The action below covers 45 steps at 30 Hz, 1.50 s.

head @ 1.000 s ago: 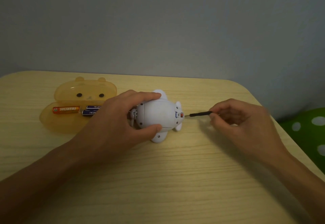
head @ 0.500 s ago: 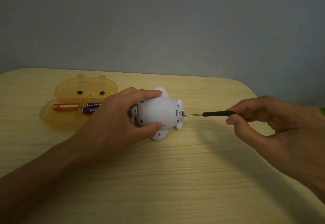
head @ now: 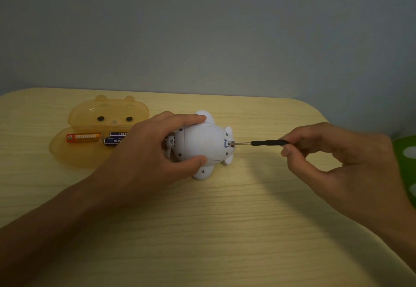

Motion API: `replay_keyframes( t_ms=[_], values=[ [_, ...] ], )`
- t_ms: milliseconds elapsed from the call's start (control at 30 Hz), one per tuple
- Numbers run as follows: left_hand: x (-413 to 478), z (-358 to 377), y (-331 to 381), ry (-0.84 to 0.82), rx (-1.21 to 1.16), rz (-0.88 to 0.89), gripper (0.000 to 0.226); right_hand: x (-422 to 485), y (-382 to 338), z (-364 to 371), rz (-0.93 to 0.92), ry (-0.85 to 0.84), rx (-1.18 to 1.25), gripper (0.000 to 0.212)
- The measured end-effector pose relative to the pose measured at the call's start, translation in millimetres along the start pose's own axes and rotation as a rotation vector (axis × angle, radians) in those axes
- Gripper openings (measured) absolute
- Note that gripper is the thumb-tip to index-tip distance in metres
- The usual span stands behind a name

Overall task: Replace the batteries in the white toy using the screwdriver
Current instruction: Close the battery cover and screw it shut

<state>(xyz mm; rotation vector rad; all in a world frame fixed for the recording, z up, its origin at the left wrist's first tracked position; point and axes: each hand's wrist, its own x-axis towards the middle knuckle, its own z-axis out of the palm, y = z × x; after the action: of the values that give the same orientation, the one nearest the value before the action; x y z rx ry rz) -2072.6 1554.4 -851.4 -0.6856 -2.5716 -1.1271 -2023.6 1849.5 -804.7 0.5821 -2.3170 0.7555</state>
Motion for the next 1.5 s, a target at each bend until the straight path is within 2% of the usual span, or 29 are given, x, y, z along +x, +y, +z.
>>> replay_keyframes(
  t_ms=[200,300,433,567,633,700,833,933,1033,1233,1300,1367,1500],
  values=[
    [-0.1,0.5,0.0,0.0,0.001,0.008,0.073,8.2,-7.0,-5.8,-0.202,-0.046,-0.213,0.01],
    [0.0,0.8,0.4,0.006,-0.004,0.005,0.073,12.1,-8.6,-6.2,-0.238,-0.121,-0.27,0.012],
    [0.4,1.6,0.6,0.007,0.004,0.007,0.073,13.5,-8.1,4.1,-0.26,-0.198,-0.342,0.041],
    [-0.1,1.6,0.1,0.004,-0.003,0.005,0.073,14.7,-4.7,10.5,-0.287,-0.175,-0.34,0.053],
    [0.2,1.6,0.4,0.007,0.011,0.01,0.073,15.6,-4.1,8.8,-0.291,-0.152,-0.311,0.046],
    [0.6,1.5,0.6,0.009,0.017,0.012,0.073,17.2,-6.6,7.7,-0.307,-0.118,-0.278,0.029],
    [1.4,1.4,0.4,0.001,0.028,0.011,0.075,16.4,-9.8,8.6,-0.288,-0.173,-0.232,0.014],
    [0.9,1.4,0.2,0.001,0.019,0.011,0.074,16.1,-12.4,6.7,-0.216,-0.204,-0.234,0.013],
    [1.0,1.6,0.9,-0.002,0.013,0.008,0.075,16.1,-10.3,6.5,-0.263,-0.199,-0.249,0.006],
    [0.5,1.4,2.1,0.002,0.016,0.007,0.076,14.8,-5.6,18.4,-0.268,-0.139,-0.374,0.054],
    [0.4,1.2,2.1,-0.002,0.02,0.003,0.076,14.7,-1.0,20.4,-0.267,-0.126,-0.358,0.061],
    [0.2,1.3,1.8,0.001,0.021,0.005,0.075,15.0,1.8,19.2,-0.258,-0.135,-0.287,0.056],
    [0.2,1.4,2.6,-0.002,0.021,0.011,0.072,18.9,-1.8,12.8,-0.277,-0.174,-0.196,0.023]
  ],
)
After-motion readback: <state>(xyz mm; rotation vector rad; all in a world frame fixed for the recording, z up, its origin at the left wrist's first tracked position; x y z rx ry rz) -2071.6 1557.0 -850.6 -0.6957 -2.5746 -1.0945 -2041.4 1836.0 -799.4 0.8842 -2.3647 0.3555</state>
